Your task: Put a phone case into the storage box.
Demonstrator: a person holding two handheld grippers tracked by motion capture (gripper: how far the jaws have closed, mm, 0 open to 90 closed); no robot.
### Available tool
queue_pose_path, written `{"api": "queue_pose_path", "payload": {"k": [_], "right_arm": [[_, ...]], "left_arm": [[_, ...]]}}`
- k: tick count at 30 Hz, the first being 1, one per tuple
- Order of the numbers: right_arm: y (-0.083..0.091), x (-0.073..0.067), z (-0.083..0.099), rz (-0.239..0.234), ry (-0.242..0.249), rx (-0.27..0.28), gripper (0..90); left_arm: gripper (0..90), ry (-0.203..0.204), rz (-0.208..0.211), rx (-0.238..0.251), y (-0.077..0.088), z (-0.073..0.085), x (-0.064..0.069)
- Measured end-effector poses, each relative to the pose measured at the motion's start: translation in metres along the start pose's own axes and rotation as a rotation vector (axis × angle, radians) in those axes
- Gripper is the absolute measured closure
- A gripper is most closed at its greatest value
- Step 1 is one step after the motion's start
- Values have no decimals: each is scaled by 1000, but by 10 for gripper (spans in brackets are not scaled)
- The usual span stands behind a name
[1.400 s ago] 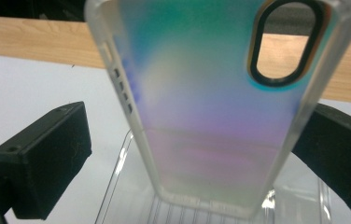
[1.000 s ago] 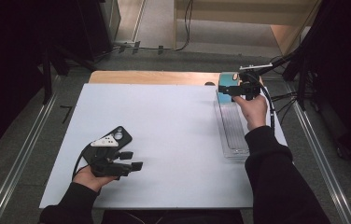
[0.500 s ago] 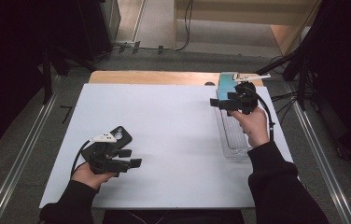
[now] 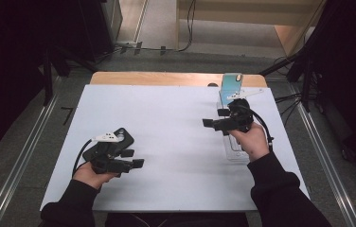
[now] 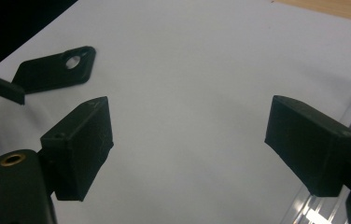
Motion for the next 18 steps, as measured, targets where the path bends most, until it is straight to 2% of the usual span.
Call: {"api": "queue_pose_path", "payload": {"k": [4,7,10,15,18], "right_arm": [[1,-11,9,-40,27,-14,137],[3,-18,15,-66,43,-30,209],[5,-22,22,-99,53,-35,209],[9,-27,36,-126,72,-52,214],[10,-31,46,-156,106,-74,214]], "left_arm": [[319,0,-1,-1,1,0,0],[319,0,-3,1,1,0,0],[319,-3,-2,0,1,0,1],[319,0,0,2,1,0,1],[319,-2,0,6,2,0,1]]}}
Point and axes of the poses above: each handheld gripper's, and its own axes: y roughly backward along the jaws, z roughly out of its underside, x roughly to its right, the point moved 3 cm from there along -y, roughly forward along the jaws, and after that the axes turned 2 degrees about y, right-handed, at the moved point
